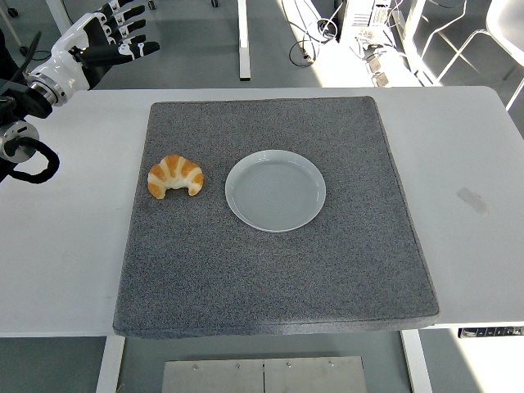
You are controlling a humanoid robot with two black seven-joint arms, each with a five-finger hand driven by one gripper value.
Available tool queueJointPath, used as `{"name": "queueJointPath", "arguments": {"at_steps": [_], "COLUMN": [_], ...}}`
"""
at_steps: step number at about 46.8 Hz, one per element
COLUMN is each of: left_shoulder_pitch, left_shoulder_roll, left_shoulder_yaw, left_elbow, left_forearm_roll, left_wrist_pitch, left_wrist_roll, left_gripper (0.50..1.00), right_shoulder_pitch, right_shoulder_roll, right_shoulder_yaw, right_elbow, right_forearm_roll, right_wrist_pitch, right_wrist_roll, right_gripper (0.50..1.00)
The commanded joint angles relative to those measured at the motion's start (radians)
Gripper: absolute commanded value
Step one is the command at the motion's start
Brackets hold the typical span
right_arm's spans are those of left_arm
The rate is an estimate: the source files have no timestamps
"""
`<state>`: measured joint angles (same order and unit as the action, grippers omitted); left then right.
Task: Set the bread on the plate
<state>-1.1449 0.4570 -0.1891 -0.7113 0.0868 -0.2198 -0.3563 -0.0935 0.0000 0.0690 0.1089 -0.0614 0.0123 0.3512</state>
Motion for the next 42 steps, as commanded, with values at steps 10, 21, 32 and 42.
{"name": "queueJointPath", "arguments": {"at_steps": [10, 21, 32, 42], "left_shoulder_pitch": [-0.029, -0.087, -0.114, -0.139], "left_shoulder_roll": [0.023, 0.072, 0.078, 0.078], "left_shoulder_yaw": [0.048, 0.158, 0.272, 0.336], "left_elbow": [-0.051, -0.142, -0.149, -0.149], "left_forearm_roll": [0.174, 0.26, 0.329, 0.39], "left_wrist_pitch": [0.002, 0.007, 0.007, 0.007], "left_wrist_roll": [0.065, 0.071, 0.069, 0.068], "left_gripper": [0.936, 0.916, 0.908, 0.884], "right_shoulder_pitch": [0.0, 0.0, 0.0, 0.0], "right_shoulder_roll": [0.0, 0.0, 0.0, 0.0], "right_shoulder_yaw": [0.0, 0.0, 0.0, 0.0], "right_elbow": [0.0, 0.0, 0.0, 0.0], "right_forearm_roll": [0.0, 0.0, 0.0, 0.0], "right_wrist_pitch": [0.0, 0.0, 0.0, 0.0], "right_wrist_roll": [0.0, 0.0, 0.0, 0.0], "right_gripper": [1.0, 1.0, 1.0, 1.0]}}
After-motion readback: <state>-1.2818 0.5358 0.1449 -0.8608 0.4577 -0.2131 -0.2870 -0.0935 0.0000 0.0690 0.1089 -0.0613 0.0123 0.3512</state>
